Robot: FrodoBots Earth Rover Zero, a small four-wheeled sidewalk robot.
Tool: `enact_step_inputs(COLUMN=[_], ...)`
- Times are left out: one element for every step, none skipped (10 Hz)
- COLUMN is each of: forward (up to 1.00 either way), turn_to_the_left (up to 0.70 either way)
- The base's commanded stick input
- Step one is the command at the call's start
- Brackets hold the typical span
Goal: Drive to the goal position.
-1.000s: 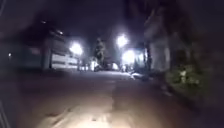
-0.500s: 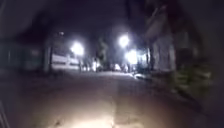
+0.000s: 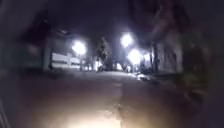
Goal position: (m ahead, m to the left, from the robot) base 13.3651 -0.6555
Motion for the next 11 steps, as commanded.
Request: enact_step_inputs(forward=[0.7, 0.7, 0.7, 0.7, 0.7, 0.7, 0.7, 0.7, 0.7, 0.7, 0.7], turn_to_the_left=[-0.35, -0.35, -0.3, -0.16, -0.01, 0.0, 0.0, 0.0, 0.0, 0.0, 0.0])
